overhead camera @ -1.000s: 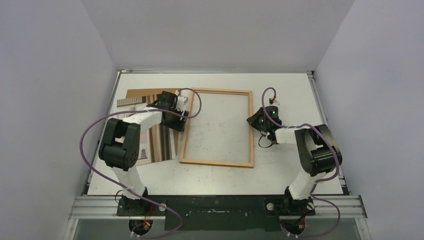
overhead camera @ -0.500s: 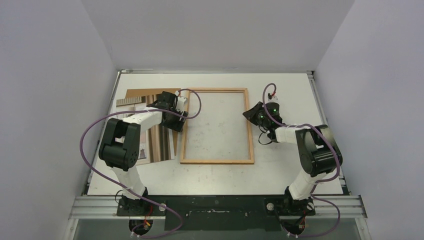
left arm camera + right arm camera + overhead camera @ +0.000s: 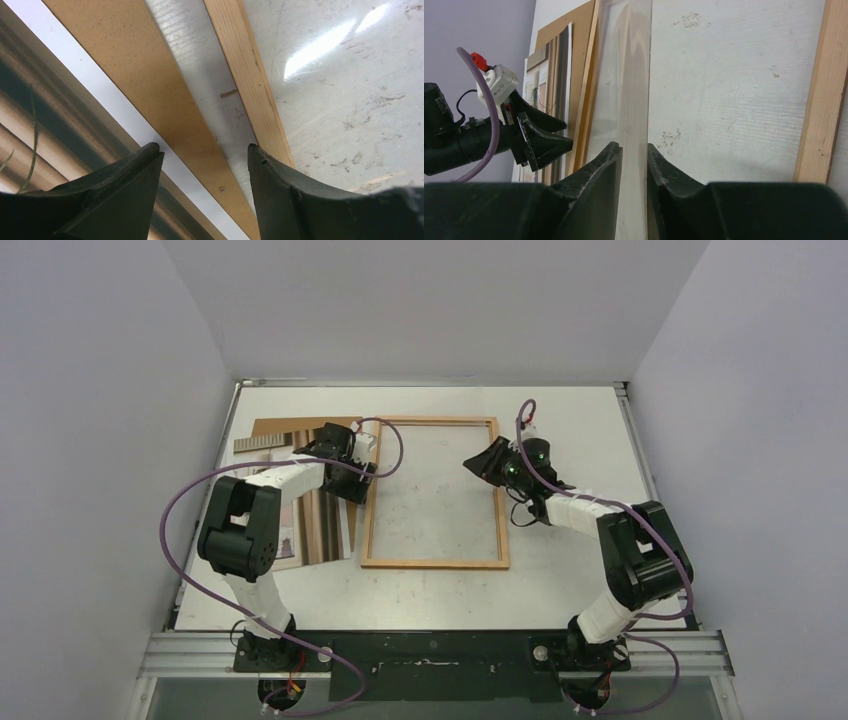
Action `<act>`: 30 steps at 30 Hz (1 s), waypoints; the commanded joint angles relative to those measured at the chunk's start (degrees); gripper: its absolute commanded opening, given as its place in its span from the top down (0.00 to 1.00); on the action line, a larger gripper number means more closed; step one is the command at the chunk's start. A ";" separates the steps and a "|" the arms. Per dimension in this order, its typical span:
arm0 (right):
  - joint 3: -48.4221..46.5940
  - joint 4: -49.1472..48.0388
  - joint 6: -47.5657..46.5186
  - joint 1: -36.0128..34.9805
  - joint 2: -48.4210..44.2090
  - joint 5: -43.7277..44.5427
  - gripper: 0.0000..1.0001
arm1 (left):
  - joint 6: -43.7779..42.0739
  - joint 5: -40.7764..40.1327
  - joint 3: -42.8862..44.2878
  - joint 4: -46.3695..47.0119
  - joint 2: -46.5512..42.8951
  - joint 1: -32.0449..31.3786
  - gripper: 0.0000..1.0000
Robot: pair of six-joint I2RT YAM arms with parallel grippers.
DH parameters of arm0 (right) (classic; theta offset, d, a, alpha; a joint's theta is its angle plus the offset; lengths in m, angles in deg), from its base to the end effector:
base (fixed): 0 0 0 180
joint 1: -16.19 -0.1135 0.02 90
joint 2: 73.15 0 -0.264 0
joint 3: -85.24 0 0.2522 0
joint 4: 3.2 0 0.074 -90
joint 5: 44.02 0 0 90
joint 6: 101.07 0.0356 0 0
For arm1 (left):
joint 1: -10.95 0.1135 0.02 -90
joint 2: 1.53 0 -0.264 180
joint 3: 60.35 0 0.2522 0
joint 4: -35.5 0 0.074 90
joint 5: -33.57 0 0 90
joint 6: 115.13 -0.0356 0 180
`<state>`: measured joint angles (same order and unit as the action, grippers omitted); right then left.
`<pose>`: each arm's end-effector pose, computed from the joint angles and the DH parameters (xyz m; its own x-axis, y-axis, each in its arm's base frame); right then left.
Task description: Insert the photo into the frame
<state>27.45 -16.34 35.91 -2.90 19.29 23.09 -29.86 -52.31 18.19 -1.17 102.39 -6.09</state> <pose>0.3149 0.1237 0.1947 -0.7067 0.4682 -0.5305 -0.1855 0.6009 0.7775 0.3460 -0.1087 0.1649 -0.8149 0.3358 -0.4723 0.3930 0.9192 -0.0246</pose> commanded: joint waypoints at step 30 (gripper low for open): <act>-10.25 4.06 15.06 -1.71 -14.02 -5.93 0.95 | 7.72 11.65 5.49 -2.09 -4.45 12.48 0.43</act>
<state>15.91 -6.44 46.87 -4.71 6.51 18.80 -23.28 -41.95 20.81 -3.56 100.73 4.49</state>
